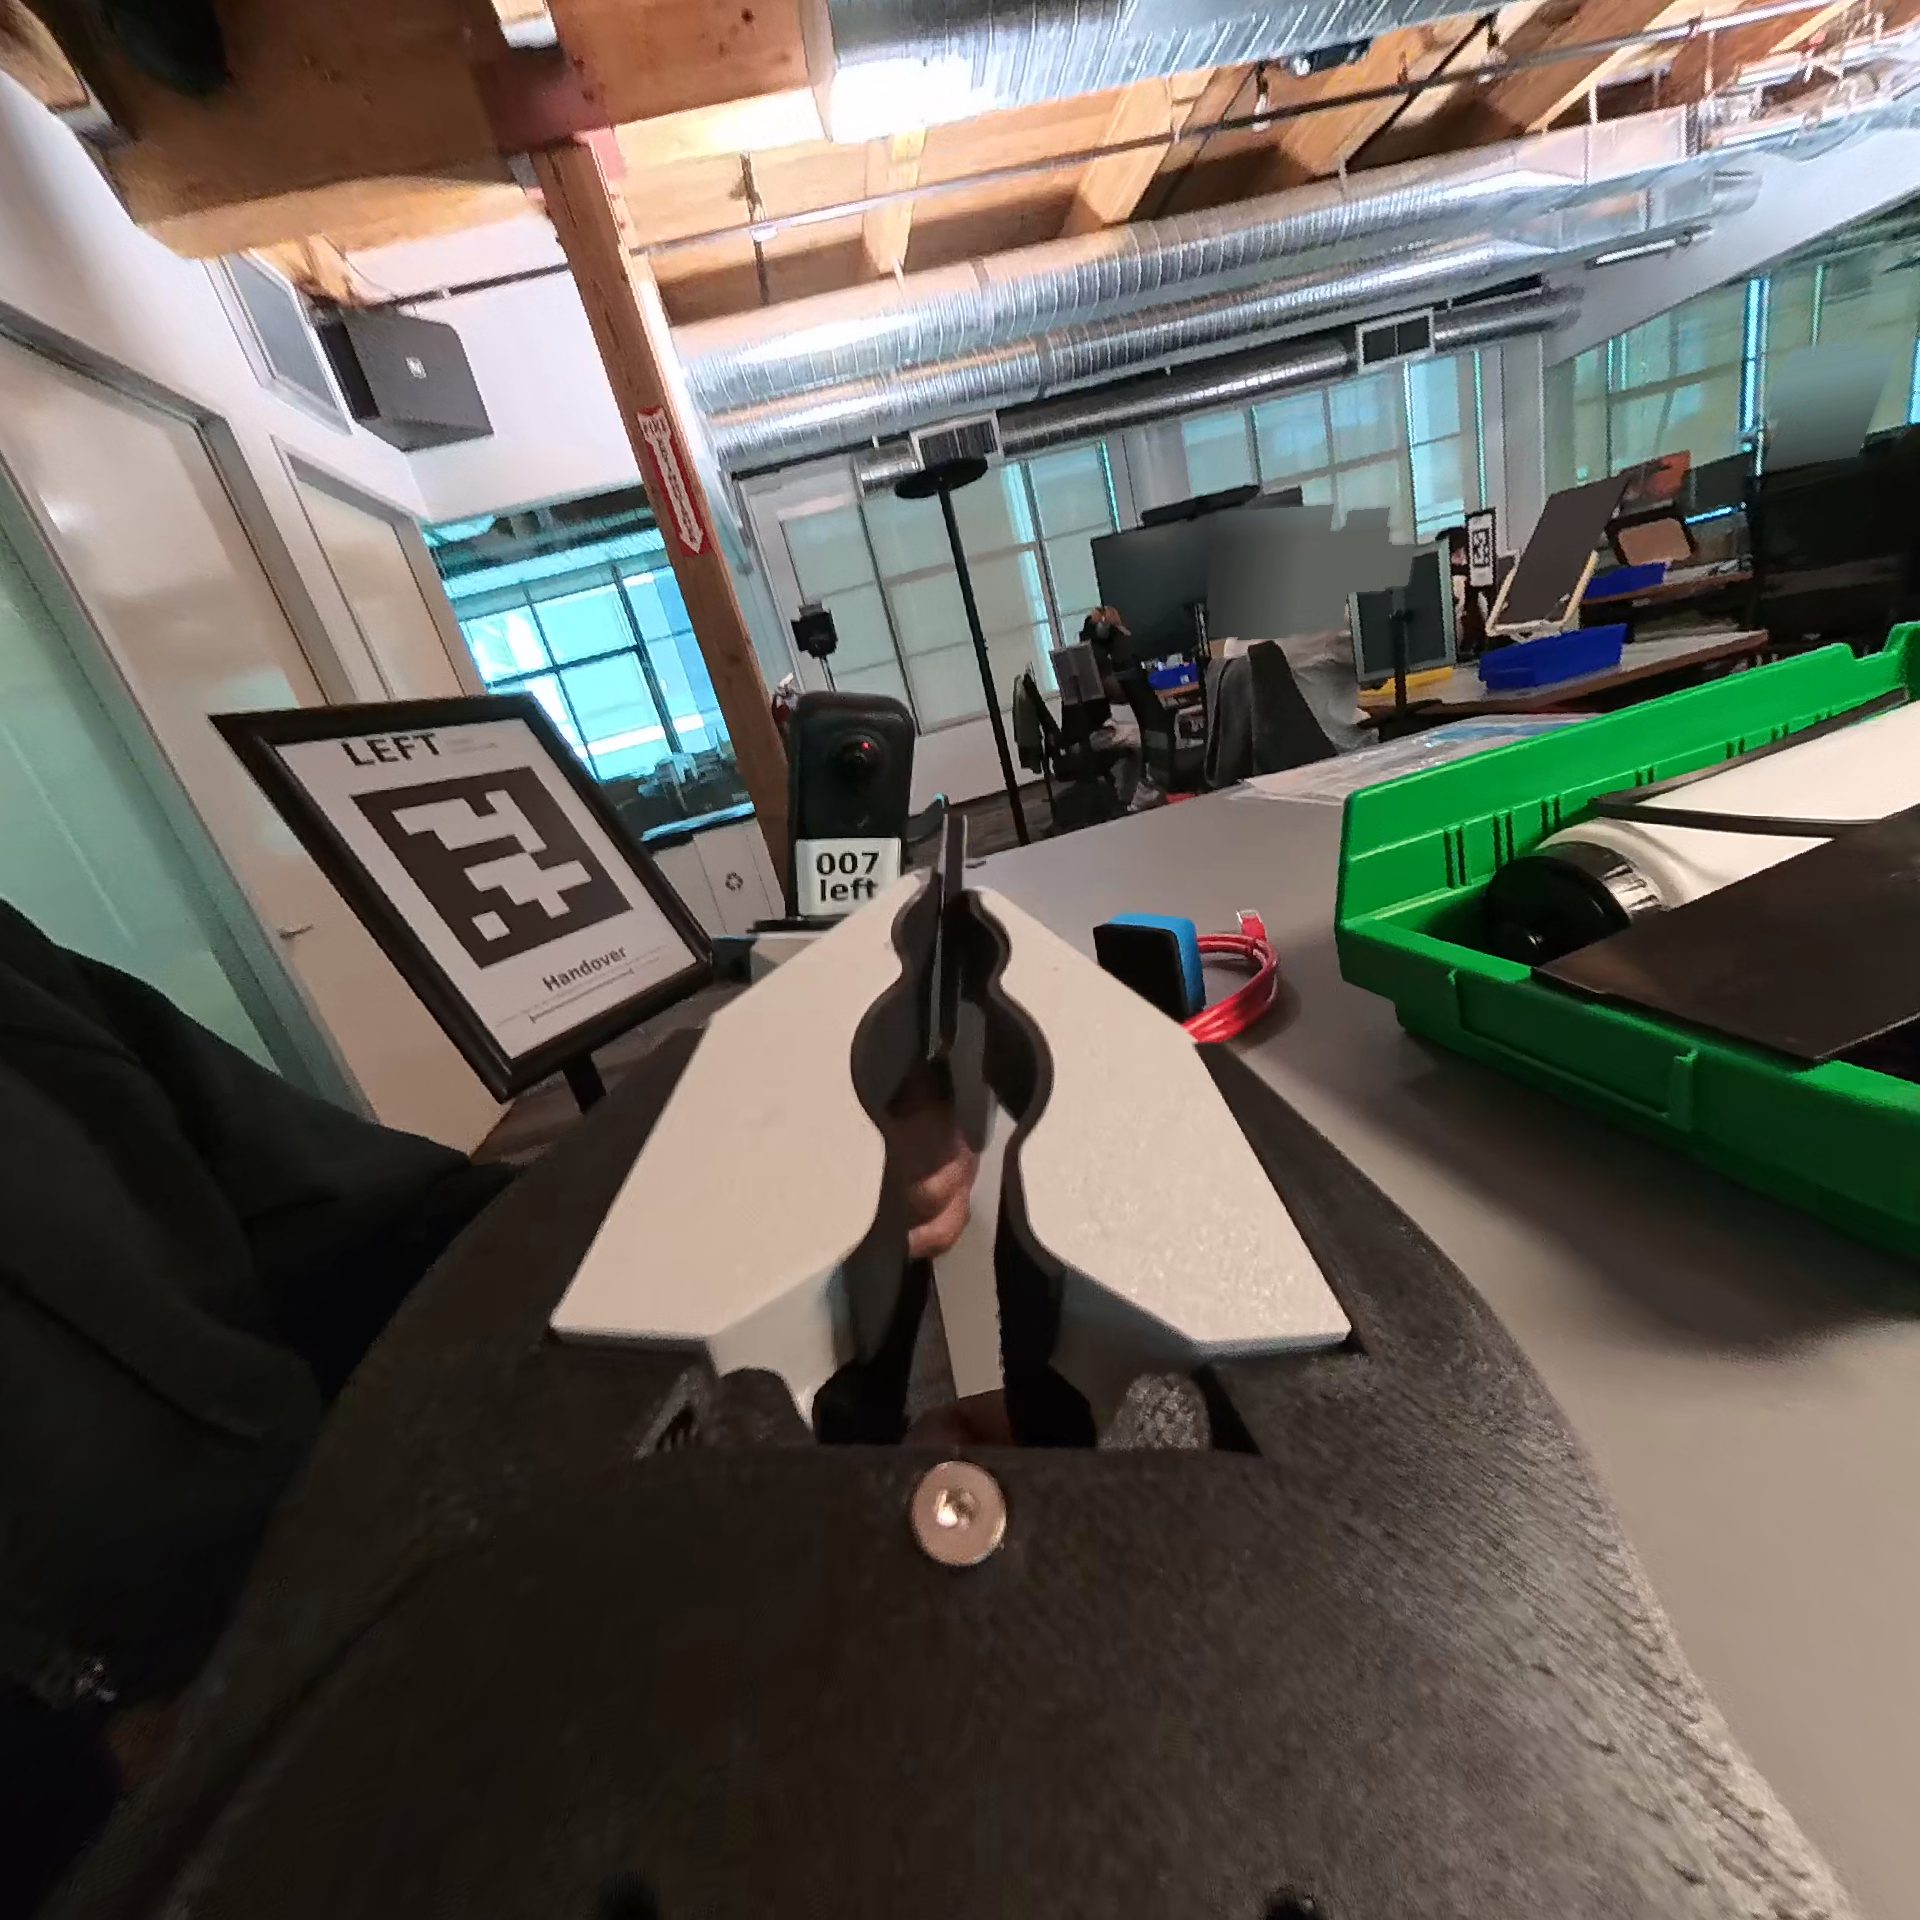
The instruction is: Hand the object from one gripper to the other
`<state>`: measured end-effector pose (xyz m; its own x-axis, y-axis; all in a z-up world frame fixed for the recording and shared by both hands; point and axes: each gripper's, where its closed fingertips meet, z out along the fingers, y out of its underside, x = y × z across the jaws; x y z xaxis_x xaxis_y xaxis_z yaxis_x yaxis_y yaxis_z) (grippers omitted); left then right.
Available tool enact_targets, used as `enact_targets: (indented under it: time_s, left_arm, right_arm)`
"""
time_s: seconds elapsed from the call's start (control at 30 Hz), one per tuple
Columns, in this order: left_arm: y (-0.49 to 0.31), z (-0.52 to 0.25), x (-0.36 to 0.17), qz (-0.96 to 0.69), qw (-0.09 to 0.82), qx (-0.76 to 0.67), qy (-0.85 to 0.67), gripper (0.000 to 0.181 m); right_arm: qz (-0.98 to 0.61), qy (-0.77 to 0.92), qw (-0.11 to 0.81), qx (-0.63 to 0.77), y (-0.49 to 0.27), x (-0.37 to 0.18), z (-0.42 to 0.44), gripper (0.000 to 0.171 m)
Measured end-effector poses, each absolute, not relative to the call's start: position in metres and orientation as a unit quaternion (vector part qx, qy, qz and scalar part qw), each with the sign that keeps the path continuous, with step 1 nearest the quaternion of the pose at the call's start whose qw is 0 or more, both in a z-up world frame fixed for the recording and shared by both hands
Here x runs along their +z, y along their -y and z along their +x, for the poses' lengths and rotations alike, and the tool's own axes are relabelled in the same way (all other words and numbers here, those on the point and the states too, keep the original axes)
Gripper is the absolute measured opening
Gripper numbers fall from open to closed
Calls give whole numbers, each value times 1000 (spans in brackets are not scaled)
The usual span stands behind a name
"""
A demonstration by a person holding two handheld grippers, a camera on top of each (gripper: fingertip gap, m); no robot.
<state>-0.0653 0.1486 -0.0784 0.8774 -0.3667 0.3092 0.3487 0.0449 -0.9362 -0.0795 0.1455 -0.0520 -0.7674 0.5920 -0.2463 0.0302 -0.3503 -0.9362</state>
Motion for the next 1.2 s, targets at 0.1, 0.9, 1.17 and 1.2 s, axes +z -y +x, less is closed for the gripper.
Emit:
enact_targets:
  time_s: [0.1,0.9,1.17,1.2]
  left_arm:
    - [-154,-64,-81,-653,724,-222,-7,22]
    - [-139,-79,-70,-614,750,-248,3,4]
    - [-140,-74,-72,-619,743,-254,-11,4]
    - [-142,-72,-74,-626,739,-251,-16,4]
  right_arm:
    - [-288,533,181,775,-142,-52,-81,5]
    - [-291,587,184,733,-145,-71,-82,7]
    - [-298,578,160,742,-148,-72,-83,21]
    - [-295,584,153,741,-146,-73,-82,12]
